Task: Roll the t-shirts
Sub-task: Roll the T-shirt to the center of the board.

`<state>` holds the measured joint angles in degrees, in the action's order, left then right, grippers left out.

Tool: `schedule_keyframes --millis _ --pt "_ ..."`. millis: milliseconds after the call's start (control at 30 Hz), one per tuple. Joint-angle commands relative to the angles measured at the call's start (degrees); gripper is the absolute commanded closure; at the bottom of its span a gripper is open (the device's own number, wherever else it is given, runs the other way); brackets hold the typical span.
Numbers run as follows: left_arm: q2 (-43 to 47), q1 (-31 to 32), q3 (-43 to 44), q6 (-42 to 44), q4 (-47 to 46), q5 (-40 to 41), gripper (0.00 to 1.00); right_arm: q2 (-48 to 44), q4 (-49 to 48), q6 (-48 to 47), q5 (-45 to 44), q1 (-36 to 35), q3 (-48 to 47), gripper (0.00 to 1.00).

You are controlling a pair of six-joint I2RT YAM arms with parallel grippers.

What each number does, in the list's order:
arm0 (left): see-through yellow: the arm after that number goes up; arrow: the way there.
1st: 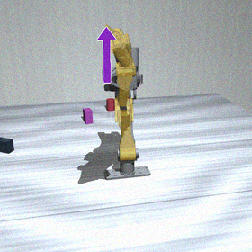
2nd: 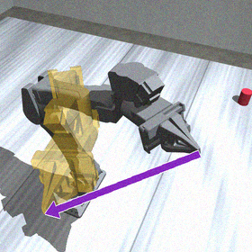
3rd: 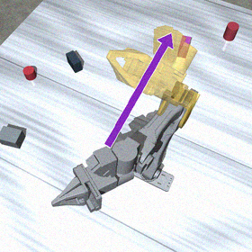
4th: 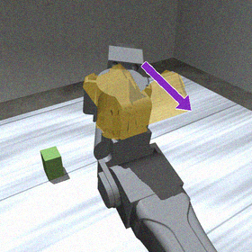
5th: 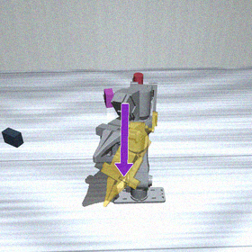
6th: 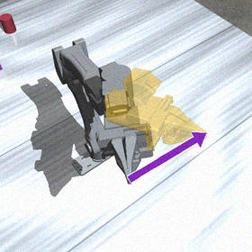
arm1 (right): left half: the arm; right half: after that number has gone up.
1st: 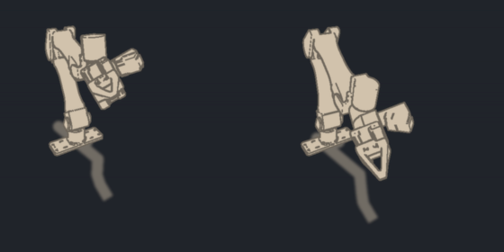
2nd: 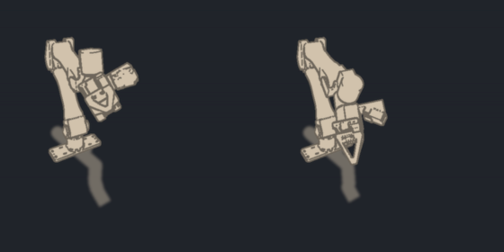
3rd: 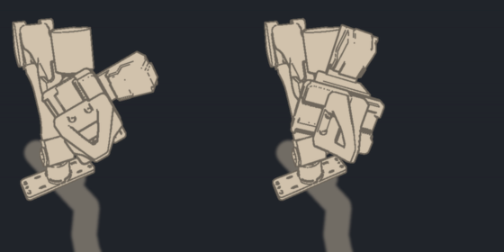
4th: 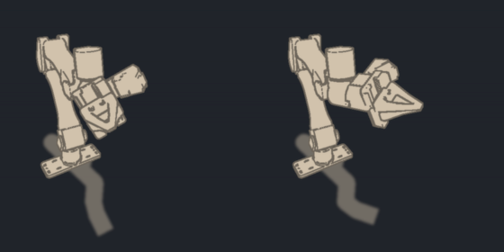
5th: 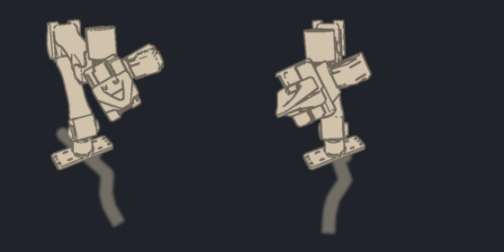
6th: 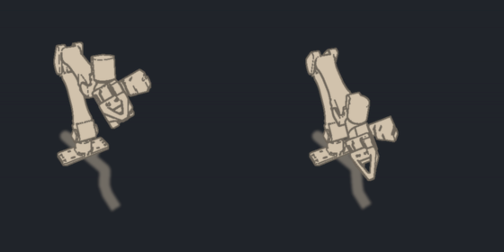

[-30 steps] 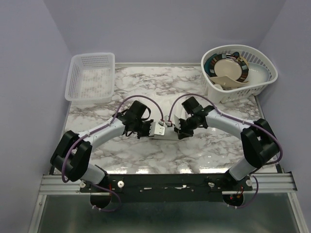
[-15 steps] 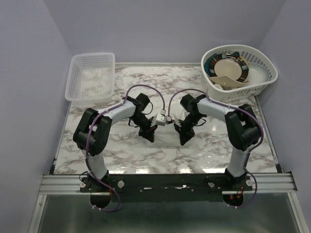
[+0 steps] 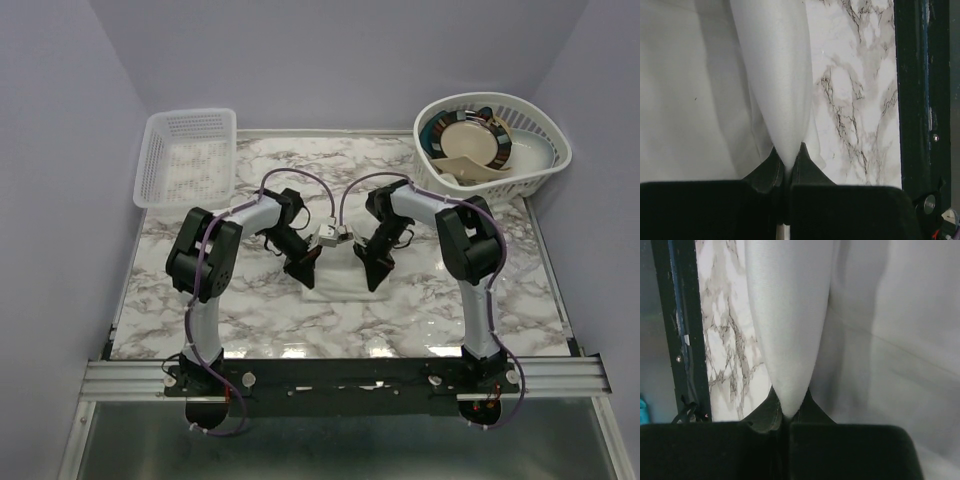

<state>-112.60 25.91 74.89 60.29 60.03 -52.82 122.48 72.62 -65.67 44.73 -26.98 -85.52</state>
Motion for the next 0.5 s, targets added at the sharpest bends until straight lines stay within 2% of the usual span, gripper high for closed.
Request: schedule_keyframes --millis 0,33,133,167,267,300,467 --pt "-2.4 -1.8 1.2 1.4 2.8 2.5 1.0 6.1 11.0 -2.3 -2.3 0.8 -6.1 0.98" --pt "-2.5 -2.1 1.0 0.7 2.3 3.4 1.0 7.0 11.8 -2.4 -2.5 0.8 -8.0 0.98" --pt "-1.1 -2.7 -0.9 -3.2 -2.4 4.9 0.75 9.6 13.3 -2.1 -3.7 0.8 -9.5 0.98" --pt "-0.2 -3.2 -1.8 -4.1 -4.2 5.9 0.63 10.2 13.8 -2.0 -4.2 0.8 -10.5 0.98" --pt "6.0 -4.2 -6.2 -8.2 -12.0 9.3 0.43 12.9 14.6 -1.0 -5.8 0.8 -11.9 0.97" --pt "9.1 -4.3 -7.1 -8.9 -14.9 10.4 0.42 14.0 14.8 -0.6 -6.1 0.7 -12.3 0.96" --pt "16.3 -6.0 -8.6 -9.4 -14.8 13.8 0.36 16.0 14.8 1.0 -7.6 0.8 -13.4 0.95"
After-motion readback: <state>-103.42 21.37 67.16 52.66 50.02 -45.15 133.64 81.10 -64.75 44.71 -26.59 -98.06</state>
